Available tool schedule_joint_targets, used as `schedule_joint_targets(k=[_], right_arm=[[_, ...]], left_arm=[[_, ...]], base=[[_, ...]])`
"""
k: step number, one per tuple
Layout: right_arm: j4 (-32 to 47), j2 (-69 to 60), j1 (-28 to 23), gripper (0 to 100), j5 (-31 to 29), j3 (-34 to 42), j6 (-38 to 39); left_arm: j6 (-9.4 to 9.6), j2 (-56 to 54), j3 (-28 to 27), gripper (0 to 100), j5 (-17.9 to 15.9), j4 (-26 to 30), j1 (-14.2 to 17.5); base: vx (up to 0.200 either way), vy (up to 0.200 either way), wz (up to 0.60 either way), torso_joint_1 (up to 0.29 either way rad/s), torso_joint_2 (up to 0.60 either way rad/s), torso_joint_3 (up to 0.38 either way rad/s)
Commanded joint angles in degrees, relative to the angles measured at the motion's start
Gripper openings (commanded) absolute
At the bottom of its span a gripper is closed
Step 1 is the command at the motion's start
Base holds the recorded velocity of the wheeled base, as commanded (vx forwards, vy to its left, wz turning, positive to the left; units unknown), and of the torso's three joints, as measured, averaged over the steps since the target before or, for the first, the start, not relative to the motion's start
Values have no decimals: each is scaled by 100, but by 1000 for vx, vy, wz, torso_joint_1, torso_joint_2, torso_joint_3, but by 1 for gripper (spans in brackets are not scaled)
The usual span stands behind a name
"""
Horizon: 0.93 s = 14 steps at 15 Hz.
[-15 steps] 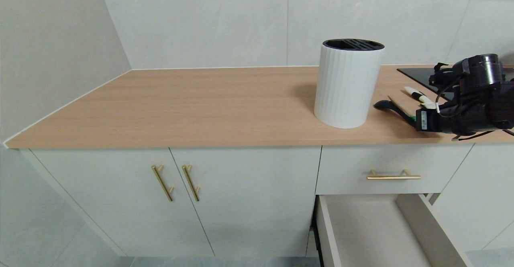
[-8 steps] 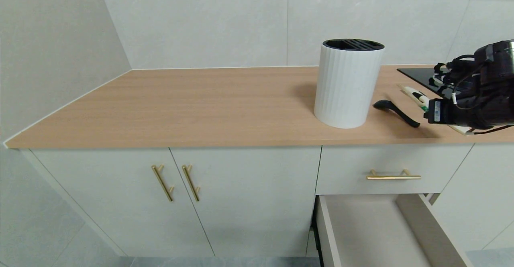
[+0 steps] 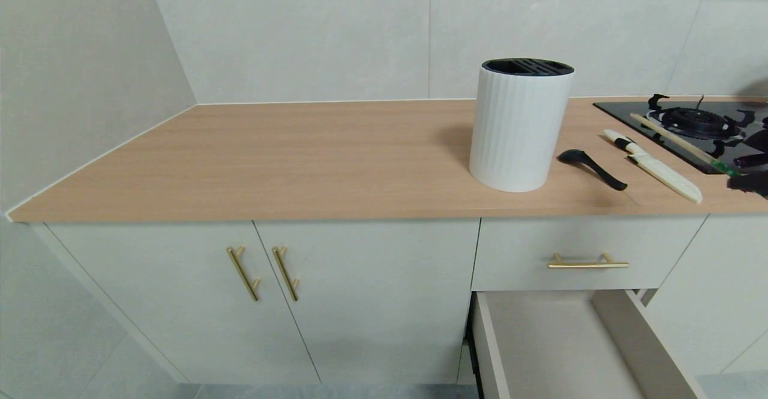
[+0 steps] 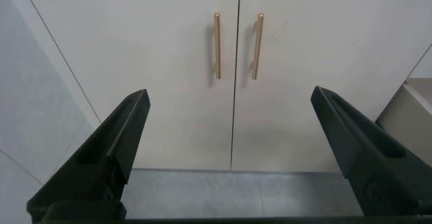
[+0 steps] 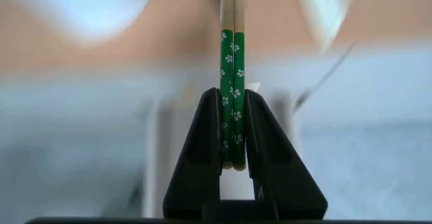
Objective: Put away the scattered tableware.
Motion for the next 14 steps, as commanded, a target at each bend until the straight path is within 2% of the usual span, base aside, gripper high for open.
schedule_joint_targets(k=[1, 3, 5, 6, 7, 11, 14], right_arm=[[1145, -1359, -2, 0, 465, -80, -189], [2209, -1824, 138, 0, 711, -19, -470], [3035, -1842, 929, 0, 878, 122, -901], [3202, -1596, 1351, 0, 870, 271, -910], [3228, -1315, 1553, 0, 852, 421, -892], [3070, -75, 1562, 0, 738, 825, -532], [1734, 320, 1553, 0, 738, 1458, -198]], left_arm=[[4, 2, 0, 100, 10, -2, 2], [4, 2, 0, 100, 2, -2, 2], [4, 2, 0, 100, 2, -2, 2], [4, 2, 0, 100, 2, -2, 2], [-5, 2, 0, 100, 2, -2, 2], [-5, 2, 0, 100, 2, -2, 2], [4, 2, 0, 100, 10, -2, 2]], base=[[0, 0, 0, 0, 0, 0], [0, 0, 0, 0, 0, 0], [0, 0, 0, 0, 0, 0], [0, 0, 0, 0, 0, 0], [0, 0, 0, 0, 0, 0], [0, 0, 0, 0, 0, 0], [0, 0, 0, 0, 0, 0]])
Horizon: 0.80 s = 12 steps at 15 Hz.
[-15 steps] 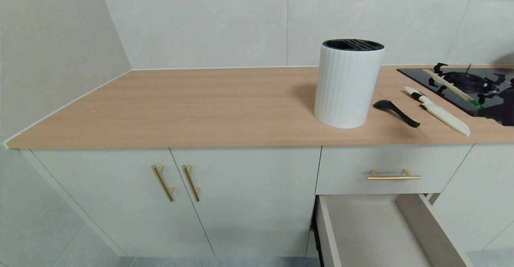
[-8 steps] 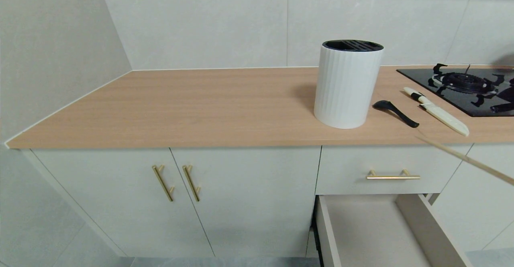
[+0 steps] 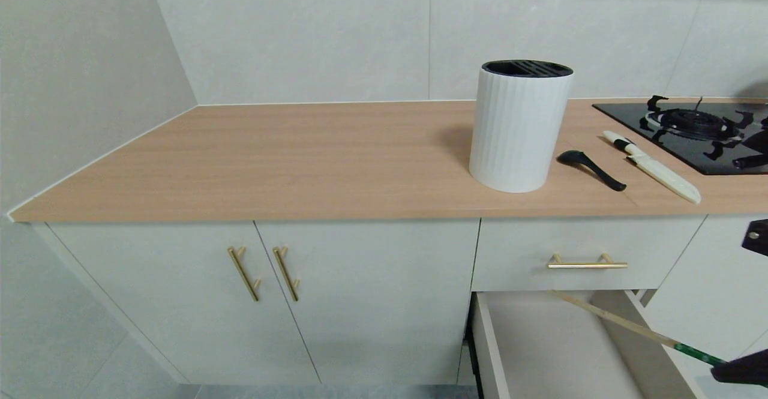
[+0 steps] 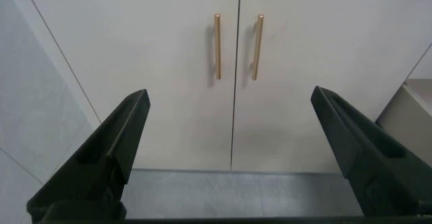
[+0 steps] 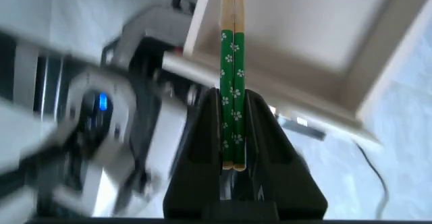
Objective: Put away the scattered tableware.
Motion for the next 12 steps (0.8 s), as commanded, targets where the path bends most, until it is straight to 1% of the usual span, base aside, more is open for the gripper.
schedule_joint_targets(k=[1, 2, 3, 5, 12], right_arm=[[-400, 482, 6, 0, -1, 383, 223], [-857, 579, 6, 0, -19, 559, 469], [-1015, 579, 6, 0, -19, 612, 531], [-1147, 535, 6, 0, -10, 665, 531], [-1411, 544, 6, 0, -19, 840, 531]], left_arm=[[6, 2, 0, 100, 2, -4, 4], [6, 2, 0, 100, 2, -4, 4], [6, 2, 0, 100, 2, -4, 4], [6, 2, 0, 100, 2, -4, 4], [6, 2, 0, 100, 2, -4, 4]], base=[[0, 0, 0, 0, 0, 0], [0, 0, 0, 0, 0, 0], [0, 0, 0, 0, 0, 0], [0, 0, 0, -90, 234, 139], [0, 0, 0, -145, 436, 285]])
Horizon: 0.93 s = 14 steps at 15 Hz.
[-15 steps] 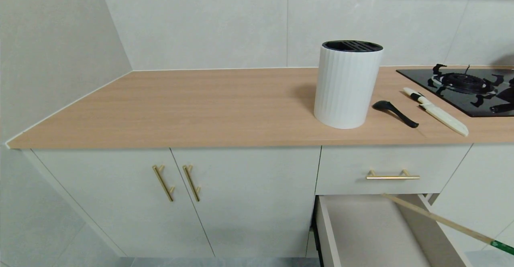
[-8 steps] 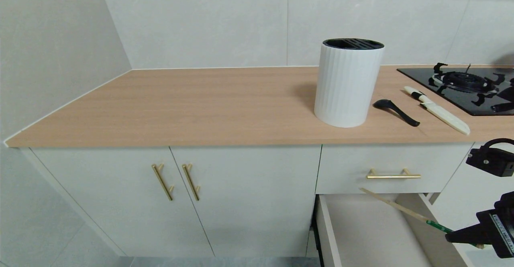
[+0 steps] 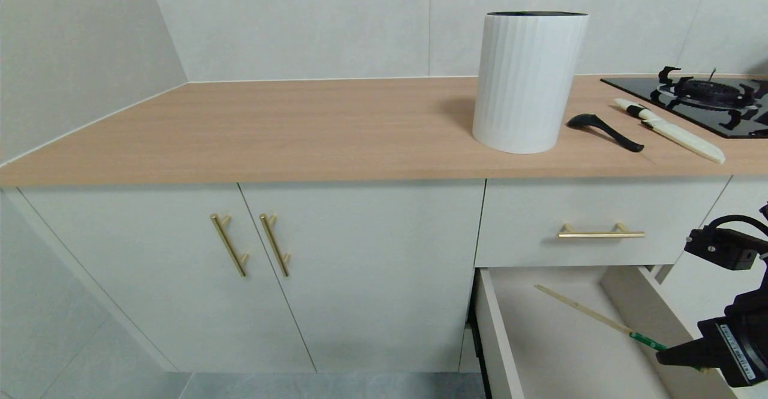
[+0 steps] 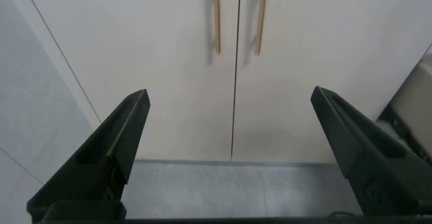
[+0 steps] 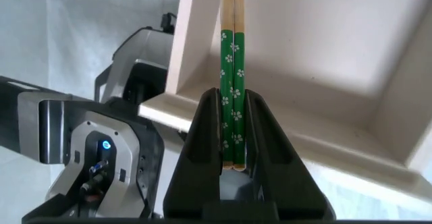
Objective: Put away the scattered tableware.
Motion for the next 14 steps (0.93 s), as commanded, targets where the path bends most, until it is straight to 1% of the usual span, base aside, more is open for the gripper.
schedule_joint_targets(k=[1, 4, 6, 10, 14], right_arm=[[-8, -5, 1, 0, 0, 19, -1], [-25, 21, 1, 0, 8, 28, -1], [-34, 30, 1, 0, 8, 54, -1], [-131, 47, 1, 0, 8, 72, -1], [-799, 601, 54, 0, 0, 344, 26]], left_arm=[[-7, 2, 0, 100, 2, -8, 2], [-7, 2, 0, 100, 2, -8, 2], [-7, 2, 0, 100, 2, -8, 2], [1, 2, 0, 100, 2, -8, 2], [1, 2, 0, 100, 2, -8, 2]], base=[[0, 0, 0, -105, 447, 315], [0, 0, 0, -111, 445, 331], [0, 0, 0, -34, 264, 210], [0, 0, 0, -12, 41, 26], [0, 0, 0, 0, 0, 0]])
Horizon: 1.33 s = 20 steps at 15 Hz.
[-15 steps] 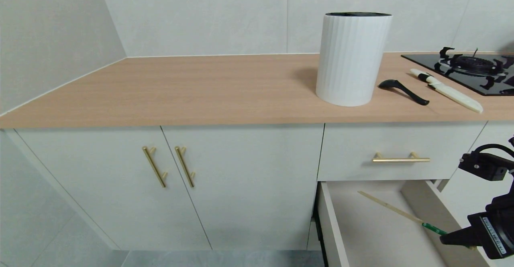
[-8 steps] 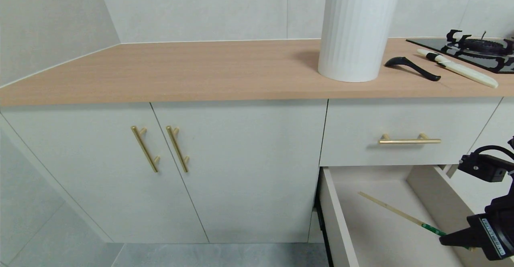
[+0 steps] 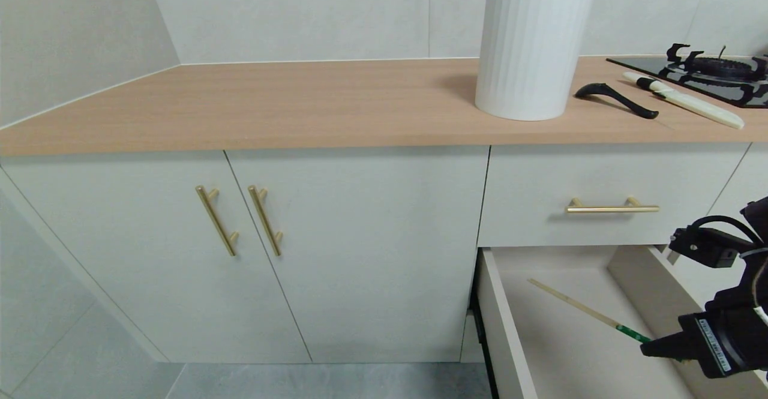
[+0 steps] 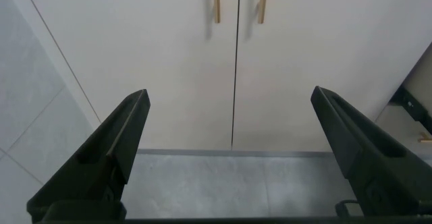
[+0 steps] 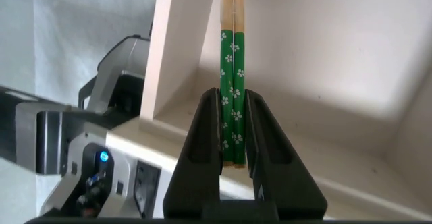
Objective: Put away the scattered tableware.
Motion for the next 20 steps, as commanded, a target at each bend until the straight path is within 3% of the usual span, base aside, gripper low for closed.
schedule_joint_targets(k=[1, 4, 9, 20], right_arm=[[-246, 515, 87, 0, -12, 121, 144], [-958, 1394, 219, 0, -302, 174, 917], [-2531, 2396, 228, 0, -1049, 833, 926], [-3691, 3749, 430, 0, -1391, 1070, 917]], left_arm=[[1, 2, 0, 100, 2, -2, 2], [1, 2, 0, 100, 2, -2, 2], [1, 2, 0, 100, 2, -2, 2], [-7, 2, 0, 100, 2, -2, 2]], base=[[0, 0, 0, 0, 0, 0], [0, 0, 0, 0, 0, 0], [0, 0, 0, 0, 0, 0], [0, 0, 0, 0, 0, 0]])
